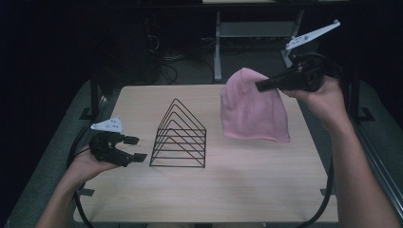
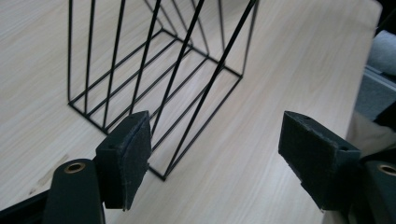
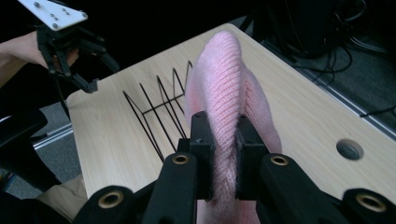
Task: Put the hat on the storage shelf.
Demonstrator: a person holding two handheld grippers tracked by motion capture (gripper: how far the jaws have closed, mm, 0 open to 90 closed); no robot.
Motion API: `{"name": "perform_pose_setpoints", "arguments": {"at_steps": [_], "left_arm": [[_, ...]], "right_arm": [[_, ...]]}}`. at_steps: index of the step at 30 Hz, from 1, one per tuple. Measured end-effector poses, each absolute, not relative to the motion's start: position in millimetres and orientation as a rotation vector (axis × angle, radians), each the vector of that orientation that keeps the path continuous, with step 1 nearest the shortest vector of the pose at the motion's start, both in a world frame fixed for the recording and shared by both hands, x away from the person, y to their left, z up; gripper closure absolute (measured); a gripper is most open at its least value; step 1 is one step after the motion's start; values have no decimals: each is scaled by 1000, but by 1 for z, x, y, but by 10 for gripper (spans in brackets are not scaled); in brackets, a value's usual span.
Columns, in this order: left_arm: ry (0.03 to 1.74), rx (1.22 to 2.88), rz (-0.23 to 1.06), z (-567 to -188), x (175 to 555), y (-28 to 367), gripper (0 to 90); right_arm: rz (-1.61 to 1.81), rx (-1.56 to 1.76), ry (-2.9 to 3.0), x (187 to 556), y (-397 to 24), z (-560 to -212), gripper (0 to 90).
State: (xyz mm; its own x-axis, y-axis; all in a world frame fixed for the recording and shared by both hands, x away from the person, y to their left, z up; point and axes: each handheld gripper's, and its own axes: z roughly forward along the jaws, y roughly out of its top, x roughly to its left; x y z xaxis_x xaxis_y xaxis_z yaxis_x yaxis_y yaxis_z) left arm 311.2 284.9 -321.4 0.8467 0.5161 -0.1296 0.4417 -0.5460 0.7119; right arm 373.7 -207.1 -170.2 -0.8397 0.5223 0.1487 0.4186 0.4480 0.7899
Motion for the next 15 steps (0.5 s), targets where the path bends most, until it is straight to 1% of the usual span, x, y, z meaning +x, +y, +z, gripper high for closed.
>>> {"name": "perform_pose_setpoints", "arguments": {"at_steps": [4, 15], "left_arm": [[685, 2228, 115, -315, 315, 283, 255], [658, 2234, 104, -301, 325, 277, 255]], "right_arm": [[1360, 784, 2589, 375, -192, -159, 806], [1376, 673, 2629, 380, -157, -141, 807]]}}
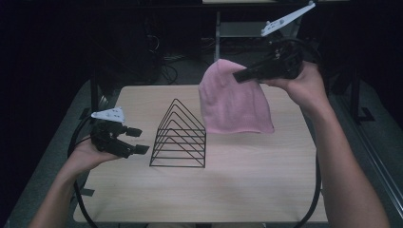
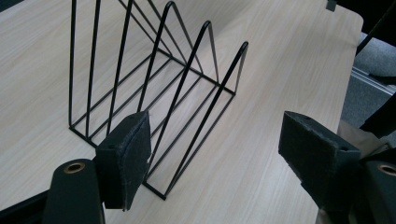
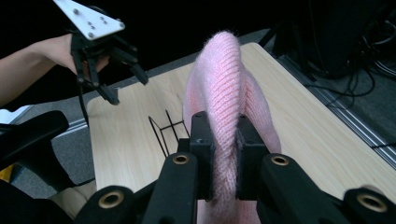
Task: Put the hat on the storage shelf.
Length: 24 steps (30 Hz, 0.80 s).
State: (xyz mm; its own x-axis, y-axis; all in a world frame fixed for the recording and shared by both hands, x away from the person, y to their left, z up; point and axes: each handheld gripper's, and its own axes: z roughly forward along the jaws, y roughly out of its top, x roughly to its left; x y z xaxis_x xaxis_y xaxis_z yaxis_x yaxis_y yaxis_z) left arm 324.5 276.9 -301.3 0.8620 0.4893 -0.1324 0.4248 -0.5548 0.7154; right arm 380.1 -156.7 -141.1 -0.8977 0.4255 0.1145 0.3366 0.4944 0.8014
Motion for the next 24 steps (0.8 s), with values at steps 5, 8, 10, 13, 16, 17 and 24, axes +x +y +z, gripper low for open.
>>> {"name": "perform_pose_setpoints", "arguments": {"at_steps": [5, 8, 10, 13, 16, 17, 24], "left_arm": [[646, 2241, 98, -298, 327, 273, 255], [633, 2244, 97, -295, 329, 271, 255], [628, 2239, 91, -293, 331, 269, 256], [620, 2235, 86, -291, 333, 267, 256], [614, 2235, 73, -290, 336, 265, 257], [610, 2239, 71, -289, 337, 264, 257], [593, 2232, 67, -283, 340, 261, 262]], "right_arm": [[1389, 632, 2639, 381, -143, -136, 807], [1405, 613, 2646, 382, -133, -133, 806], [1412, 594, 2651, 383, -127, -131, 807], [1409, 578, 2667, 385, -115, -128, 807], [1408, 552, 2680, 386, -104, -124, 807], [1413, 537, 2680, 386, -100, -123, 807], [1423, 478, 2705, 389, -78, -118, 807]]}}
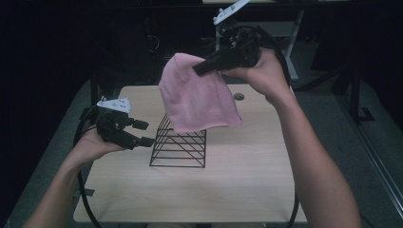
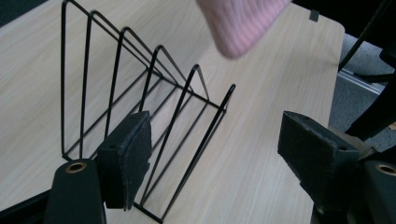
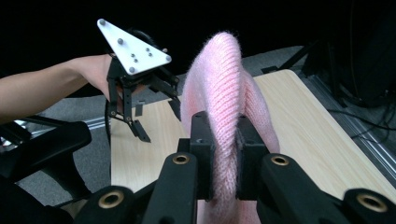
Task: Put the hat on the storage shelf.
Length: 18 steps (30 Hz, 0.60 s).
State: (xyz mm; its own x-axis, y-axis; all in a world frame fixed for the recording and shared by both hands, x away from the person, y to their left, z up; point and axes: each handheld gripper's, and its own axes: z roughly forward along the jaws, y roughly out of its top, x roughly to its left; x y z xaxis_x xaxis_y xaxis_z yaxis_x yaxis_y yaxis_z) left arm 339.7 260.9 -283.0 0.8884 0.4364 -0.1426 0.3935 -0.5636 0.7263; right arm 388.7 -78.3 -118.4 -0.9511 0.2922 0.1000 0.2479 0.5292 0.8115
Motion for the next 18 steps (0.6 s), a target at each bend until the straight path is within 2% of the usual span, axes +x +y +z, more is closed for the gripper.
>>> {"name": "perform_pose_setpoints", "arguments": {"at_steps": [11, 15, 18], "left_arm": [[614, 2166, 4, -280, 350, 267, 292], [632, 2135, -42, -282, 357, 271, 356], [641, 2120, -57, -283, 361, 274, 491]], "right_arm": [[1442, 356, 2726, 390, -41, -112, 806], [1466, 338, 2730, 391, -30, -112, 806], [1472, 310, 2734, 392, -22, -113, 806]]}}
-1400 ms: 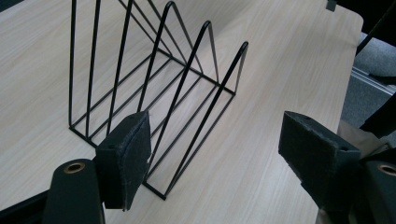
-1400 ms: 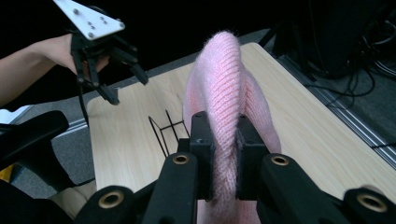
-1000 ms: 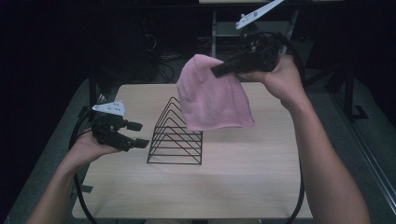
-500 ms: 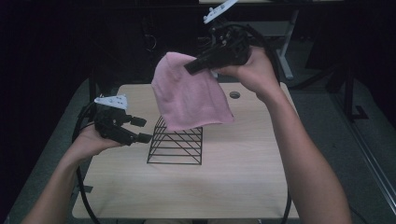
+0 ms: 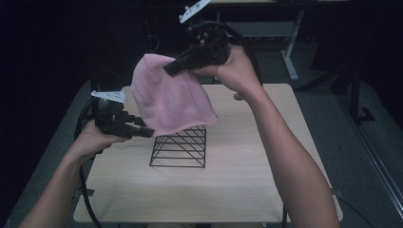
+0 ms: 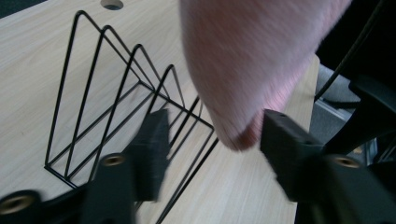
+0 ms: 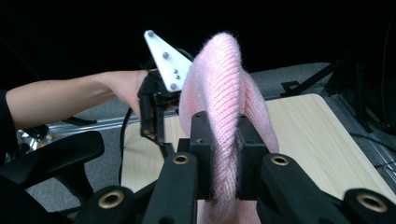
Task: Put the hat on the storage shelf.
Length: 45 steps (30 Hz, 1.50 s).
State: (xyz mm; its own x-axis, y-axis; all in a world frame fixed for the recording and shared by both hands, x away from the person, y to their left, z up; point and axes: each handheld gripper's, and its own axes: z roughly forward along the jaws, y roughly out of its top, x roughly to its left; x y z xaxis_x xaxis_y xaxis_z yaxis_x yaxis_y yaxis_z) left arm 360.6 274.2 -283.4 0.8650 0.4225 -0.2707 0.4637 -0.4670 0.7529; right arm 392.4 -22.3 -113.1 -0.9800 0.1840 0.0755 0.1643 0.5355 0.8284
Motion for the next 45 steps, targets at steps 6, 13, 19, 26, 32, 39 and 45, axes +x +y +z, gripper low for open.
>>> {"name": "perform_pose_setpoints", "arguments": {"at_steps": [6, 13, 19, 26, 32, 39, 45], "left_arm": [[621, 2106, -87, -287, 361, 281, 812], [635, 2130, -74, -291, 361, 285, 831], [665, 2167, -46, -299, 367, 279, 831], [667, 2199, -31, -306, 376, 267, 831], [660, 2210, -20, -307, 378, 257, 831], [669, 2236, -6, -310, 382, 245, 831], [670, 2227, -7, -314, 378, 248, 832]], "right_arm": [[1451, 344, 2743, 399, -16, -122, 806], [1429, 402, 2750, 409, -19, -138, 806], [1429, 462, 2748, 420, -26, -154, 806], [1433, 506, 2743, 425, -39, -167, 806], [1448, 555, 2729, 426, -54, -173, 806], [1449, 589, 2710, 429, -65, -179, 806], [1471, 583, 2709, 428, -67, -186, 805]]}}
